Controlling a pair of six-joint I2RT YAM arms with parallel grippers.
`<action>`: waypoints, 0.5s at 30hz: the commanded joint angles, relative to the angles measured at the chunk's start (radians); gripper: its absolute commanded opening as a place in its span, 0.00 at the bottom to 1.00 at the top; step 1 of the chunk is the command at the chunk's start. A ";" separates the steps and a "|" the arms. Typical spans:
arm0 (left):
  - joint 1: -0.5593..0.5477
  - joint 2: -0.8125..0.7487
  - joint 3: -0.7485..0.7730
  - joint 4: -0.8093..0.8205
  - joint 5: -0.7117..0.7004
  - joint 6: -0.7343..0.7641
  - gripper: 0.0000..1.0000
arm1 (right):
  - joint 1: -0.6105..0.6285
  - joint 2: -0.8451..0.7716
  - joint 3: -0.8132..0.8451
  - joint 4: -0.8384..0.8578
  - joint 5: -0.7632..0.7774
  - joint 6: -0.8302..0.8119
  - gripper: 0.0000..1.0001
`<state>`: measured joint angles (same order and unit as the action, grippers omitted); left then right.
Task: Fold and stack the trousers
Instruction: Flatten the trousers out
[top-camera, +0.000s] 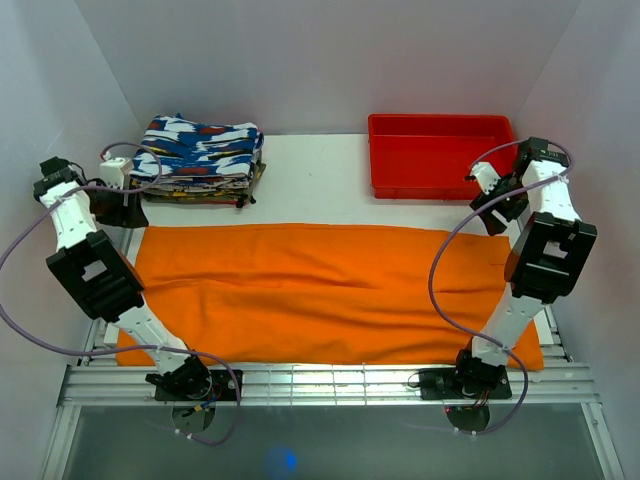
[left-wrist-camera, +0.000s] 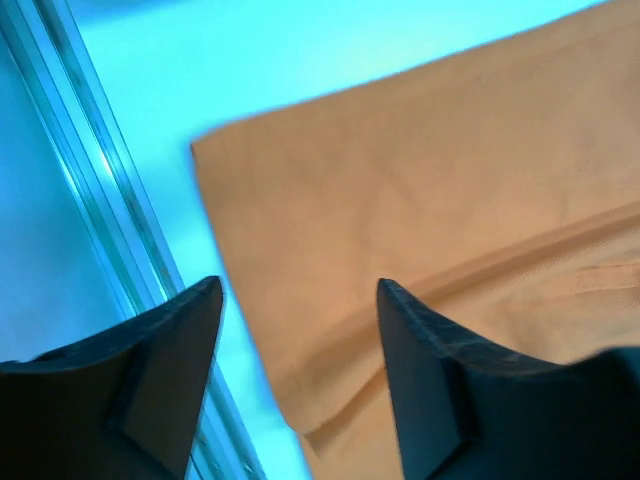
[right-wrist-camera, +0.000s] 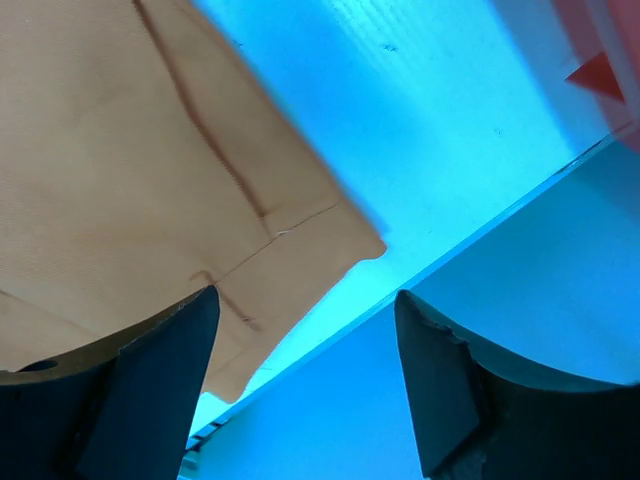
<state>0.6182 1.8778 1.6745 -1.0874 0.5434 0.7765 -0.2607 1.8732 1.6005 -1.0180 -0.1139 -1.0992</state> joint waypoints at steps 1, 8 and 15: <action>-0.005 0.015 0.063 -0.020 0.171 0.102 0.75 | -0.006 0.111 0.134 -0.175 -0.006 -0.189 0.78; -0.005 0.092 0.154 0.030 0.245 0.121 0.76 | -0.005 0.352 0.358 -0.286 -0.004 -0.251 0.78; -0.005 0.132 0.172 0.037 0.224 0.222 0.75 | 0.003 0.409 0.256 -0.242 0.009 -0.286 0.74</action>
<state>0.6132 2.0186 1.8019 -1.0611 0.7288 0.9119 -0.2657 2.2913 1.9026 -1.2098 -0.1192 -1.1942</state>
